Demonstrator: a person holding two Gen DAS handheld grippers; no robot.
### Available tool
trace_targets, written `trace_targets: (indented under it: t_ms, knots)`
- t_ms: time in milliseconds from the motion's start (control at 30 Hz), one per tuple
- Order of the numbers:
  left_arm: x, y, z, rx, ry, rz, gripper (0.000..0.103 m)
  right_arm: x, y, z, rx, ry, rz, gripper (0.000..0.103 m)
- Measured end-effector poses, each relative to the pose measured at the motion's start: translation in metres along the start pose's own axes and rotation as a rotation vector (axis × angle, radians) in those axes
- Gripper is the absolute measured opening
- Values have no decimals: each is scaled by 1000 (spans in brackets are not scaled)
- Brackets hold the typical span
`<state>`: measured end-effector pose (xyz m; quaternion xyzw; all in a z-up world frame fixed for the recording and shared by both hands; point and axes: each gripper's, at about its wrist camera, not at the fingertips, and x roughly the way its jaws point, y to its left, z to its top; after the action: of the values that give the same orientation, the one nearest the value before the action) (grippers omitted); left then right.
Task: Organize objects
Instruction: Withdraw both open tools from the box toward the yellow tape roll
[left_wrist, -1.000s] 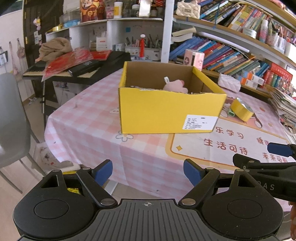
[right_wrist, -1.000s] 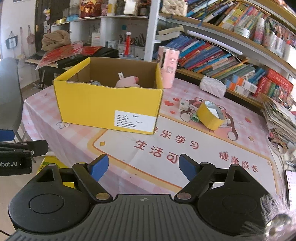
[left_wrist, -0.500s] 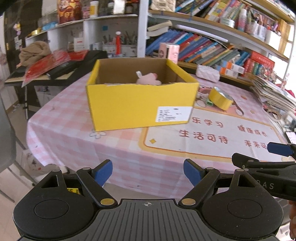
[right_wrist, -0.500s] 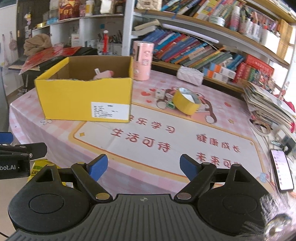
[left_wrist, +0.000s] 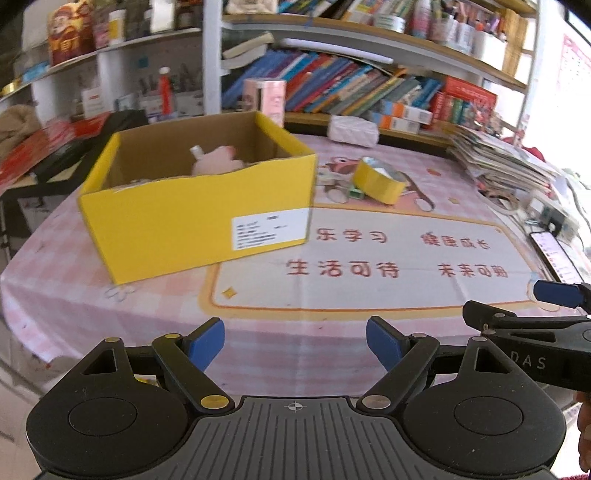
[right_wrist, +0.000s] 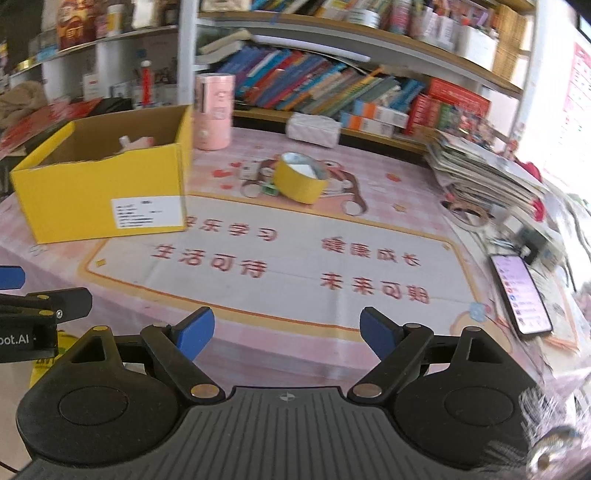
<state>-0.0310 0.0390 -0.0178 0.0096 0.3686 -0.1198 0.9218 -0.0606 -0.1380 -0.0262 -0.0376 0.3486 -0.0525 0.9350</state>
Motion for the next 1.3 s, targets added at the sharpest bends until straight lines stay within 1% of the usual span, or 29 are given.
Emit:
trace_targets:
  t_ms: [200, 400, 500, 533, 600, 1100, 1300]
  knots:
    - [11, -11, 9, 18, 4, -32, 86, 6, -14, 2, 27, 7, -39, 86]
    - [24, -24, 20, 34, 5, -49, 86, 14, -27, 10, 34, 10, -54, 86]
    - [30, -28, 25, 30, 4, -48, 88, 21, -33, 15, 37, 13, -56, 86]
    - [32, -29, 27, 27, 4, -46, 91, 24, -35, 16, 35, 13, -54, 86]
    - [36, -32, 31, 23, 2, -43, 92, 29, -38, 21, 30, 14, -47, 86]
    - [75, -56, 61, -31, 10, 4, 93, 75, -68, 59, -28, 22, 20, 87]
    - [92, -68, 75, -46, 8, 29, 93, 97, -82, 77, -50, 16, 62, 86]
